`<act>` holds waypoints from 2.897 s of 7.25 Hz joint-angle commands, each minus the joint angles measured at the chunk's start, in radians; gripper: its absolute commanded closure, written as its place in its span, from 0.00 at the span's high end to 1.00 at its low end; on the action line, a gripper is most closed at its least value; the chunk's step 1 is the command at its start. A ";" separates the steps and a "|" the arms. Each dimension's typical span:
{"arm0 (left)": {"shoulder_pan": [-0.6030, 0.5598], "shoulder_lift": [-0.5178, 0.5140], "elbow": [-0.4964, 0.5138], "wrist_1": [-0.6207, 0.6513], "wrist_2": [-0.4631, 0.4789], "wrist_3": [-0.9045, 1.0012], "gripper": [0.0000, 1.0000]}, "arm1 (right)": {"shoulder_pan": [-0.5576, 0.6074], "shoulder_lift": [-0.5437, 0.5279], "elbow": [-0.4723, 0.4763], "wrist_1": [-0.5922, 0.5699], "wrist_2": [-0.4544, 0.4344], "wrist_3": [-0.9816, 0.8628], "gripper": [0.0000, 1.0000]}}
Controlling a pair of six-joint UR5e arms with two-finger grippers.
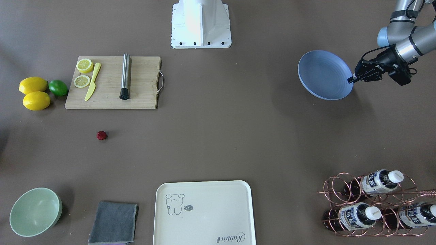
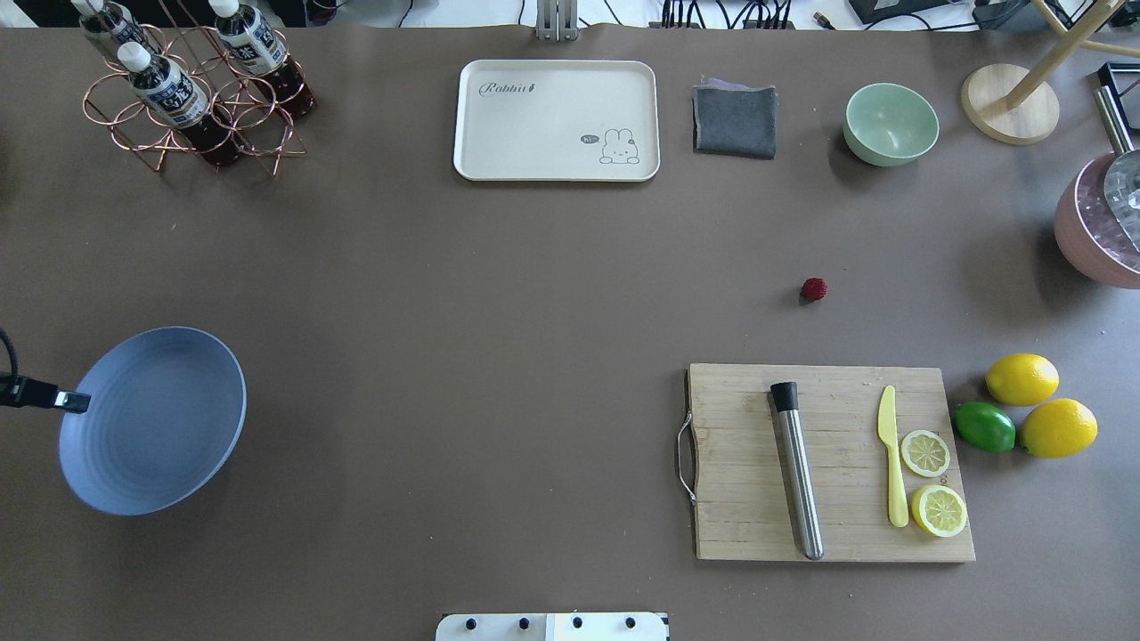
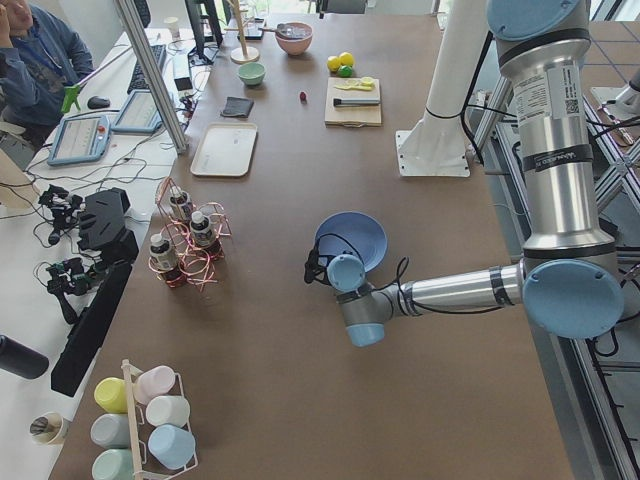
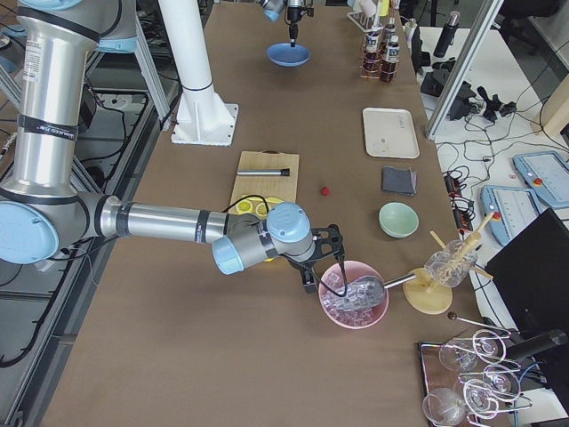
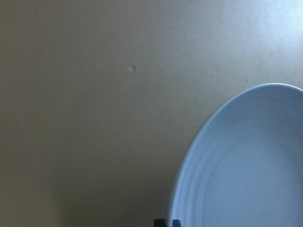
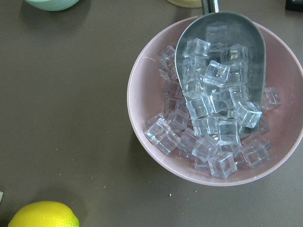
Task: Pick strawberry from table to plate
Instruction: 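Push the blue plate with the left gripper toward the table center, then withdraw the left arm while the right arm reaches toward the strawberry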
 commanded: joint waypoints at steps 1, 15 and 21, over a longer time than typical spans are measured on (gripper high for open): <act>0.006 -0.203 -0.005 0.193 0.009 -0.024 0.00 | 0.000 -0.001 -0.010 -0.001 0.000 0.001 1.00; 0.300 -0.698 -0.015 0.766 0.474 -0.077 0.98 | -0.018 0.017 -0.043 -0.001 -0.001 0.068 1.00; -0.225 -0.335 -0.447 1.431 0.234 0.888 0.99 | -0.275 0.196 -0.038 -0.004 -0.188 0.512 1.00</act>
